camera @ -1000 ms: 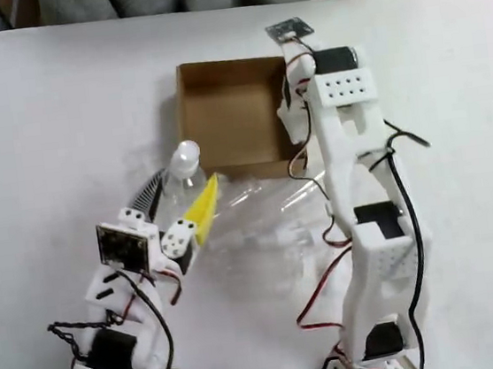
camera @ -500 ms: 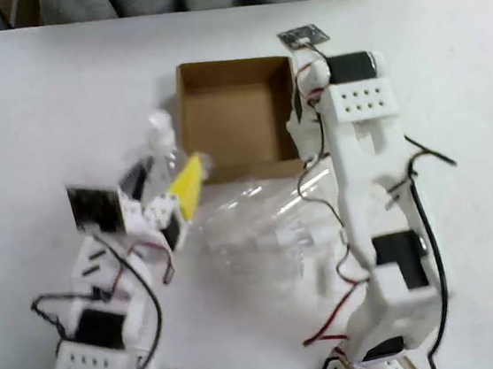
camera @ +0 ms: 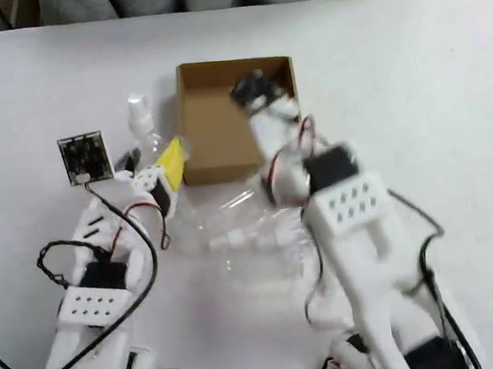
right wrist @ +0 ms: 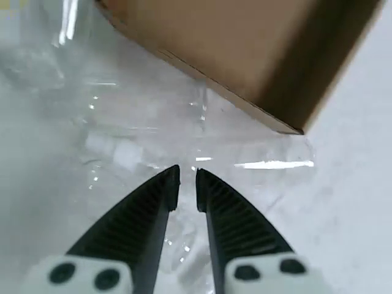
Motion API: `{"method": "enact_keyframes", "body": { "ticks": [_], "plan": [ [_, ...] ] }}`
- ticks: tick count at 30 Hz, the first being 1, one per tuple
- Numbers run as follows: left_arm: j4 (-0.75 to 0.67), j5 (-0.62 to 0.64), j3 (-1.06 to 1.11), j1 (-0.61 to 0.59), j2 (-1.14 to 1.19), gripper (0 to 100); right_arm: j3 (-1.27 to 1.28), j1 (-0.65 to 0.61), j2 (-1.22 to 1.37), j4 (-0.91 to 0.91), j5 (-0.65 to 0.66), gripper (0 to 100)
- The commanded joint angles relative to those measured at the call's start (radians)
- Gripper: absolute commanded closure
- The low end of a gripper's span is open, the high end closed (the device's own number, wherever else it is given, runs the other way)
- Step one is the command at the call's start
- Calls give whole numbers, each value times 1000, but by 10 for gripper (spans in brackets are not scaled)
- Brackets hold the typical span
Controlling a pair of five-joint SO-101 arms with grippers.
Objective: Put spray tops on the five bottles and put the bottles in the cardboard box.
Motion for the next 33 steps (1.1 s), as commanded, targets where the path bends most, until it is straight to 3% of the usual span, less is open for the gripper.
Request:
{"method": "enact_keyframes", "body": {
  "ticks": [1,8,12,19,21,25,33],
  "plan": [
    [-35,11,-69,-13,1,979,192,-108,-232,-188,0,981],
    [-31,12,-83,-13,1,979,471,-297,-375,-472,-9,981],
    [84,12,-149,-36,1,979,592,-395,-377,-690,-9,981],
    [152,11,-173,-25,-1,980,781,-473,-384,-1026,-18,981],
    [153,8,-172,-15,-1,980,818,-493,-384,-1104,-92,981],
    [172,11,-170,8,-1,980,859,-506,-386,-1187,-230,981],
    [353,5,-143,48,-259,980,862,-467,-384,-1202,-250,981]
  ]
}}
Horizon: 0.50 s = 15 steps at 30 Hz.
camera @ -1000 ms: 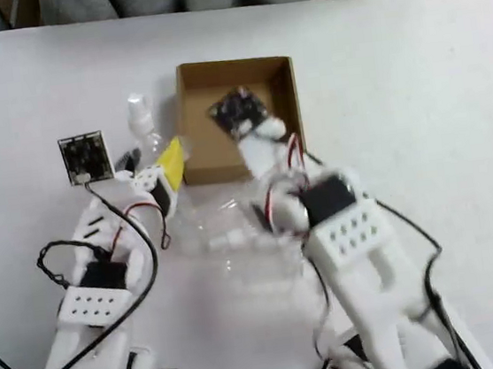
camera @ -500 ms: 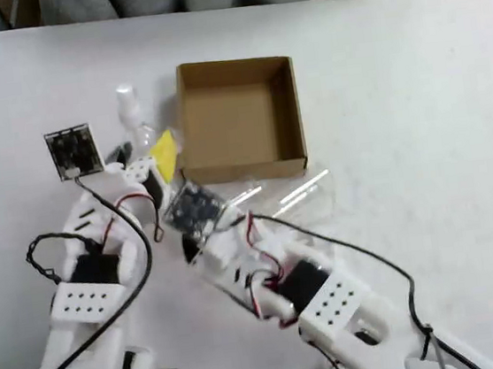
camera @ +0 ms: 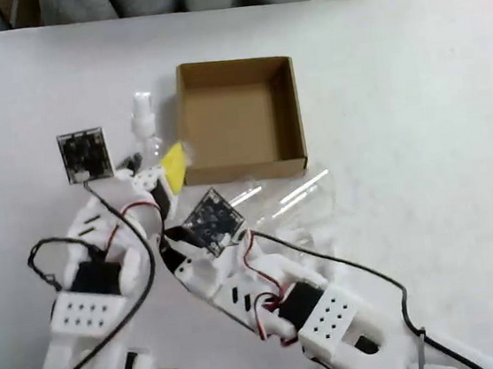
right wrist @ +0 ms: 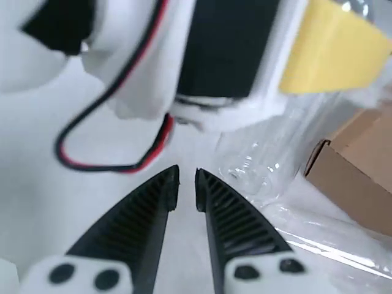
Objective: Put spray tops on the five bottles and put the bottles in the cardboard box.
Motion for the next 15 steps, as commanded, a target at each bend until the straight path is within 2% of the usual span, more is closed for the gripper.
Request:
{"method": "enact_keyframes", "body": {
  "ticks": [1,6,15],
  "plan": [
    [91,3,-28,45,-211,980,-8,44,-24,-21,-12,981],
    [112,3,26,74,-355,980,-8,73,-25,-18,-12,981],
    [146,2,29,105,-369,980,8,125,-25,-13,-12,981]
  ]
}}
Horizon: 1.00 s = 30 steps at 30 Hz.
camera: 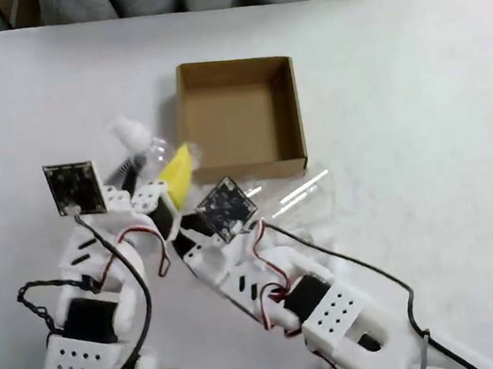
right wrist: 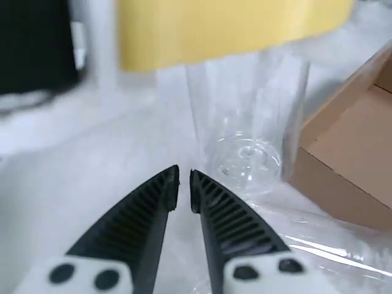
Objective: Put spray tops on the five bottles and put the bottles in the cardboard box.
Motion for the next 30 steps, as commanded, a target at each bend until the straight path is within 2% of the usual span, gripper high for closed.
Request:
{"method": "enact_keyframes", "body": {
  "ticks": [1,4,8,12,19,25,30],
  "plan": [
    [-6,3,-8,30,-27,980,15,28,-16,-13,-6,981],
    [-63,3,21,30,-25,980,43,44,-16,-12,2,981],
    [-144,0,75,30,-25,980,46,136,-16,2,2,982],
    [-203,-66,97,28,-25,980,-3,282,-16,96,-3,982],
    [-350,-75,87,1,-21,980,-87,585,-13,171,2,982],
    [-368,-94,-100,-31,160,980,-83,685,-5,110,3,981],
    [-373,-245,-318,-39,444,979,-83,723,-5,107,3,981]
  ]
}}
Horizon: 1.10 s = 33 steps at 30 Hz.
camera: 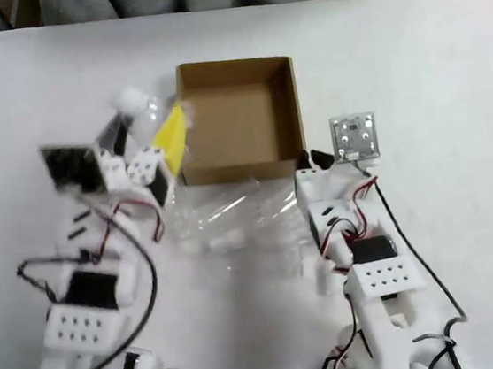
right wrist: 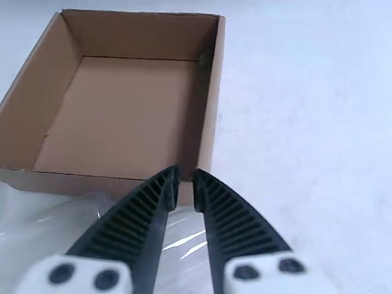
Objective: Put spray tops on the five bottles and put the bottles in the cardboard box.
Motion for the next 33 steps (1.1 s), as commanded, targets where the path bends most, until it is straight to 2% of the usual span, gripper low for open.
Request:
{"method": "enact_keyframes", "body": {
  "ticks": [1,4,8,14,22,27,33],
  "plan": [
    [-44,-117,-250,-16,274,979,-55,36,-7,-21,3,981],
    [-123,-123,-347,-13,449,978,-55,33,-5,-21,23,981],
    [-295,-121,-450,-13,667,978,-55,28,-5,-21,121,981],
    [-517,-121,-589,16,990,978,-54,27,1,-21,137,981],
    [-585,-121,-763,13,1283,978,-72,28,186,-197,140,981],
    [-646,-123,-847,16,1405,978,-114,35,252,-197,140,981],
    [-647,-123,-916,13,1486,978,-114,33,254,-197,140,981]
  ]
}}
